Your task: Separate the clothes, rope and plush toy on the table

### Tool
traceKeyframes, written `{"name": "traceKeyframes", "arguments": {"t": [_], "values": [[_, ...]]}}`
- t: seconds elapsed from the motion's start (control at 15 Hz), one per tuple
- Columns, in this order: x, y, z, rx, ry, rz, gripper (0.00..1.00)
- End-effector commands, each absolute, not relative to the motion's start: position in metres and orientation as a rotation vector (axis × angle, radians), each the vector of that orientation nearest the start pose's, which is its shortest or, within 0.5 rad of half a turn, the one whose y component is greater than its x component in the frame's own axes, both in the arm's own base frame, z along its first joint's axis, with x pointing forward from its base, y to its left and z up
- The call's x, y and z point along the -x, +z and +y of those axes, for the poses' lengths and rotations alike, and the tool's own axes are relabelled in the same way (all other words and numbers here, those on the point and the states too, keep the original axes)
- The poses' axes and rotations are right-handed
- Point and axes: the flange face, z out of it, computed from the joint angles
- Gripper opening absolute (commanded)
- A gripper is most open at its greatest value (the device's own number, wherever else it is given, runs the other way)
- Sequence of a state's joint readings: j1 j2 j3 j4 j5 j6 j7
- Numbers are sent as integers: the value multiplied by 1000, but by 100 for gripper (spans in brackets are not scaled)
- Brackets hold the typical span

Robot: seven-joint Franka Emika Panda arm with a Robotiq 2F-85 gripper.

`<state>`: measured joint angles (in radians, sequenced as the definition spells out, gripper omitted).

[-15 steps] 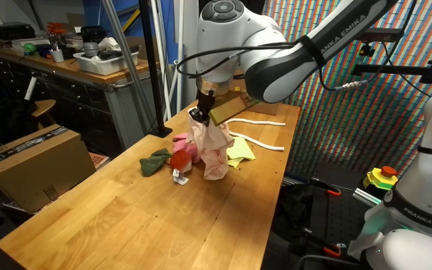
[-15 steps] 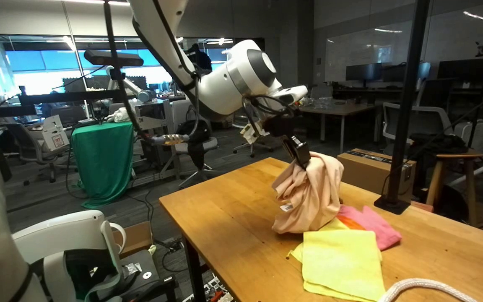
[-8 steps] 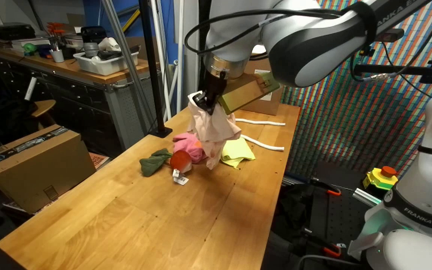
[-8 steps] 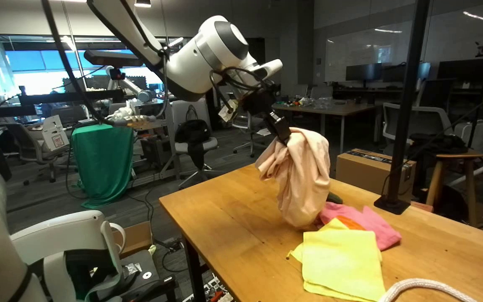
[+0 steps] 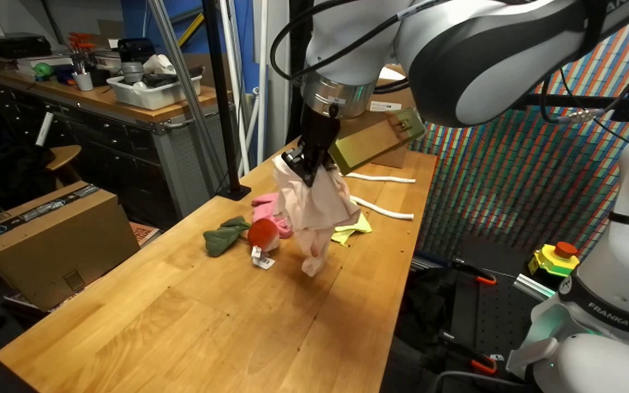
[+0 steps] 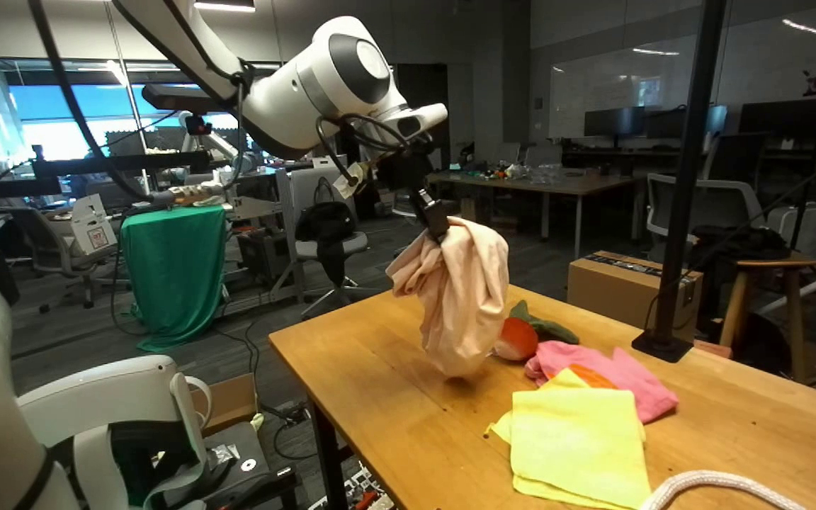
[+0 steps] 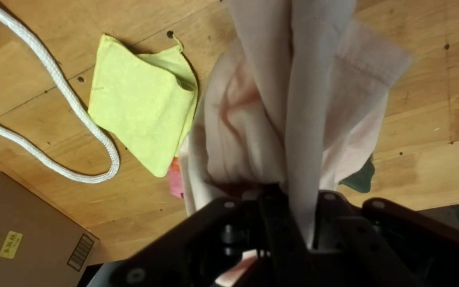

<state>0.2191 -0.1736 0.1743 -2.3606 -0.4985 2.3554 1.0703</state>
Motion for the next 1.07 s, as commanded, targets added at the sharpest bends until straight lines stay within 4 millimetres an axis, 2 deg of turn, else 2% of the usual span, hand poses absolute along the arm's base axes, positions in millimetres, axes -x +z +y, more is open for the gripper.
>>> {"name": "traceKeyframes", "arguments": {"t": [0.0, 0.4, 1.0], "values": [[-452, 419, 194, 3194, -563, 493, 7], [-447, 413, 215, 3108, -338, 326, 7], [-442, 399, 248, 2862, -77, 58, 7]]}}
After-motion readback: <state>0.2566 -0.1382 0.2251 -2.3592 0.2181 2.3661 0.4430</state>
